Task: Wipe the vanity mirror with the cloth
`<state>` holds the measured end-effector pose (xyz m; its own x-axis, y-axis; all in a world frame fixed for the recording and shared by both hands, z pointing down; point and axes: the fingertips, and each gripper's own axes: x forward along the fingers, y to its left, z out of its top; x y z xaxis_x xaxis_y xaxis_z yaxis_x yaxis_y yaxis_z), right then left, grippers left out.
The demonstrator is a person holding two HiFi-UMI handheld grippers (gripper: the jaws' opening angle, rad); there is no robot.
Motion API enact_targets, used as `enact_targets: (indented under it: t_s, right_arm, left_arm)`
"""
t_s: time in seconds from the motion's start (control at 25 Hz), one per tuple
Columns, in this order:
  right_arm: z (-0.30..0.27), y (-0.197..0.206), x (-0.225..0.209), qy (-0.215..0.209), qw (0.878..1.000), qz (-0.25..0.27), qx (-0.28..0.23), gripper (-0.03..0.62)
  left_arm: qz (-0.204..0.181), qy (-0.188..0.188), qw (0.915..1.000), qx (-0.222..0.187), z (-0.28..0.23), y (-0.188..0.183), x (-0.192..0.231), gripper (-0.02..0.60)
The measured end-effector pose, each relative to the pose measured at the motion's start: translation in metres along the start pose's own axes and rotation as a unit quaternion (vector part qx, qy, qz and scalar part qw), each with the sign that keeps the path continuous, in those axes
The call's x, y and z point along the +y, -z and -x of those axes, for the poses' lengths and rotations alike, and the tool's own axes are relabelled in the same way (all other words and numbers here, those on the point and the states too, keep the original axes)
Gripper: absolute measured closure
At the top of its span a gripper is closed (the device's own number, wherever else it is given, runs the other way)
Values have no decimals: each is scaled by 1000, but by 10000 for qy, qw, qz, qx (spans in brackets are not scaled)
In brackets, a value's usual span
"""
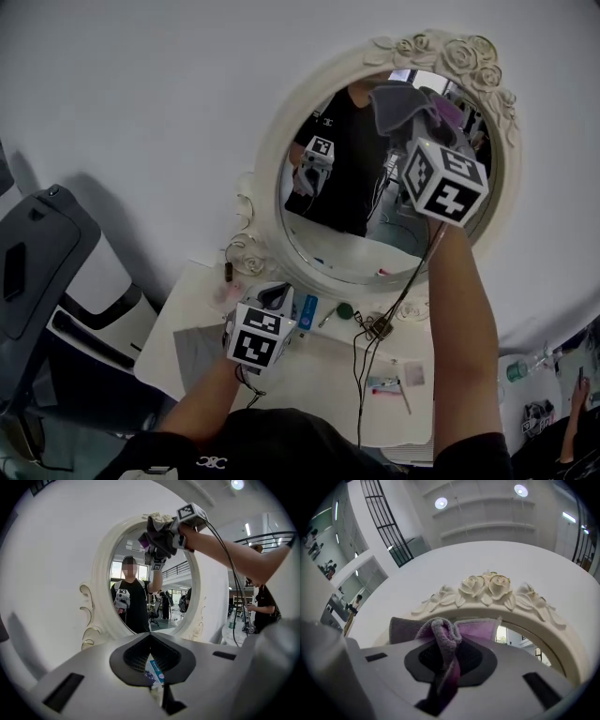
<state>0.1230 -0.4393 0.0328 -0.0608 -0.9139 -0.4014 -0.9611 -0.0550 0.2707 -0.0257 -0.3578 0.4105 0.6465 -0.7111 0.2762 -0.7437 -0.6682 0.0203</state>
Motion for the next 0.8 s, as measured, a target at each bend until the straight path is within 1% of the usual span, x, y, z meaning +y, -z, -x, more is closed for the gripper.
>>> enact_targets:
  t_s: [0.12, 0.2, 0.24, 0.28, 0.36, 0.44, 0.52, 0.6, 0.8]
  right_arm:
    - [-32, -24, 8, 184, 9996, -191, -69, 546]
    - [-36, -29, 10, 446, 9988, -124, -176, 546]
    - [-35, -28, 11, 511, 9984, -82, -249, 546]
    - [-34, -25, 14, 484, 9984, -44, -292, 546]
    - [-32, -18, 27, 257, 9992, 120, -273, 546]
    - [-32, -10, 45, 29, 9987, 445, -248, 546]
    - [-31, 1, 62, -216, 9975, 647, -195, 546]
    - [-28, 13, 74, -436, 9966, 692, -104, 546]
    - [-16, 44, 96, -694, 9932, 933, 86, 546]
  left_arm:
    - [-30, -63, 10000, -42, 1, -5, 0, 580]
    - [-24, -137, 9999, -48, 4, -5, 4, 580]
    - [19, -170, 9999, -17, 5, -2, 7, 580]
    - [98, -188, 9998, 30, 5, 2, 12, 580]
    - [341, -160, 9992, 118, 1, 10, 19, 580]
    - [522, -109, 9985, 154, -5, 14, 22, 580]
    - [502, -107, 9985, 192, -9, 17, 20, 580]
    - [403, -89, 9988, 260, -13, 20, 15, 580]
    - [361, -17, 9987, 359, -19, 27, 8, 580]
